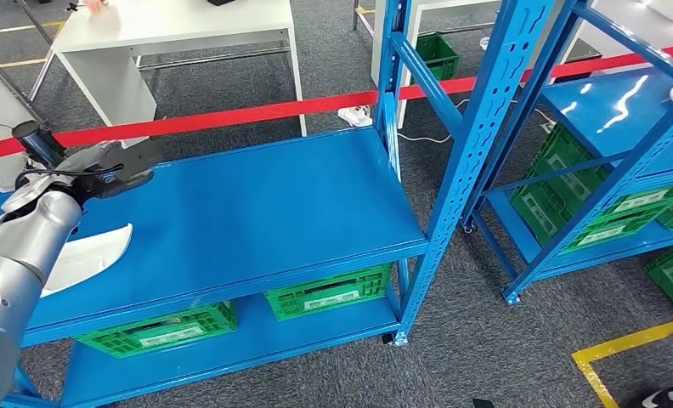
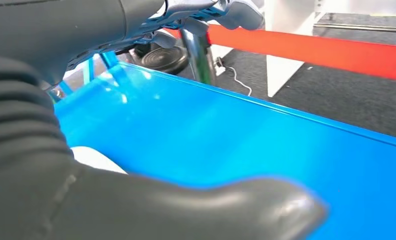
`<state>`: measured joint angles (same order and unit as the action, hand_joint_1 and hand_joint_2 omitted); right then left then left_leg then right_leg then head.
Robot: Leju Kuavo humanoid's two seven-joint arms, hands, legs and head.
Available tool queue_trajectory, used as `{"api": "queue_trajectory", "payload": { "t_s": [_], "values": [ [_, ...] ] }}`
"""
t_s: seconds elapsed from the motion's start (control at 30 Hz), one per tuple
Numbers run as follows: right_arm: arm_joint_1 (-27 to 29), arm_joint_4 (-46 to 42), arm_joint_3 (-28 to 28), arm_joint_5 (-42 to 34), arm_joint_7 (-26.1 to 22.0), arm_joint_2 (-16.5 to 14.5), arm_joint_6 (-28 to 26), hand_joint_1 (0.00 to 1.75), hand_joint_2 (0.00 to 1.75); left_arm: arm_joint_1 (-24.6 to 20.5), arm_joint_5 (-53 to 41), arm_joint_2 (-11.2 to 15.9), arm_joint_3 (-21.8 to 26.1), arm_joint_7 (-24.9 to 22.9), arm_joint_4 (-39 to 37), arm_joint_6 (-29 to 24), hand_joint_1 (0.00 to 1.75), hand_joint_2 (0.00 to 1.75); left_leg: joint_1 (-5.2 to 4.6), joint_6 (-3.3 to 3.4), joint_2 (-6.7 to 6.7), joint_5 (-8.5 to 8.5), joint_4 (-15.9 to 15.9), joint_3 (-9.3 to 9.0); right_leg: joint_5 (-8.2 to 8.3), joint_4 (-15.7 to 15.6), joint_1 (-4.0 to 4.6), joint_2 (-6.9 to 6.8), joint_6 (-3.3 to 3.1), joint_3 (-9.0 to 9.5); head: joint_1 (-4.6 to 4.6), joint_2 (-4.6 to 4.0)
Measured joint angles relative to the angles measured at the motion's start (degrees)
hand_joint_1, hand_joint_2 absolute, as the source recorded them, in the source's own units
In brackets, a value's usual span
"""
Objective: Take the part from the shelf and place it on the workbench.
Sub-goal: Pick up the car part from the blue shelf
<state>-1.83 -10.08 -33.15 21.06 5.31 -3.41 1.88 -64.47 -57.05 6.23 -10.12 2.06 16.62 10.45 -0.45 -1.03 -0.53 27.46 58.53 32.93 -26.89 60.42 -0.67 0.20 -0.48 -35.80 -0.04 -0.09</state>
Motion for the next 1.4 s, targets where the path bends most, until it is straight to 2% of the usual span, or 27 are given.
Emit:
{"api": "queue_trajectory", "payload": {
  "t_s": [0.13,0.4,0.6,1.3,1.4],
  "values": [
    [0.0,0.0,0.0,0.3,-0.1,0.0,0.0,0.0,0.0,0.3,0.2,0.7,0.0,-0.1,-0.1,0.8,0.0,1.75,-0.01,0.03,0.09,-0.03,0.1,0.11,0.05,0.0,-0.01,-0.07,0.0,0.01,0.0,0.0],
    [0.0,0.0,0.0,0.6,0.3,0.0,-0.1,0.0,0.0,0.4,1.5,3.3,0.0,-1.8,-0.4,8.0,0.0,1.75,-0.04,0.08,0.07,-0.05,0.2,0.22,0.18,-0.1,-0.07,-0.04,0.15,-0.01,-0.02,0.0],
    [-0.1,0.0,0.0,0.7,0.3,0.0,-0.2,0.0,0.0,0.4,1.6,4.7,0.0,-1.9,-0.4,8.6,0.0,1.75,-0.04,0.1,0.14,-0.05,0.3,0.29,0.2,-0.1,-0.1,-0.09,0.18,0.0,0.0,0.0],
    [-0.1,0.0,-0.1,1.1,0.8,0.0,-0.2,0.0,0.0,1.5,4.2,6.3,0.1,-1.1,-0.6,9.5,0.0,1.75,-0.04,0.11,0.1,-0.06,0.3,0.31,0.22,-0.1,-0.18,-0.06,0.22,-0.01,-0.01,0.0],
    [-0.1,0.0,-0.4,1.4,1.0,0.0,-0.2,0.0,0.0,3.2,6.7,8.6,1.0,1.4,-0.7,12.2,0.0,1.75,-0.03,0.11,0.1,-0.06,0.3,0.33,0.22,-0.1,-0.16,-0.05,0.21,-0.03,-0.01,0.0]
  ]
}}
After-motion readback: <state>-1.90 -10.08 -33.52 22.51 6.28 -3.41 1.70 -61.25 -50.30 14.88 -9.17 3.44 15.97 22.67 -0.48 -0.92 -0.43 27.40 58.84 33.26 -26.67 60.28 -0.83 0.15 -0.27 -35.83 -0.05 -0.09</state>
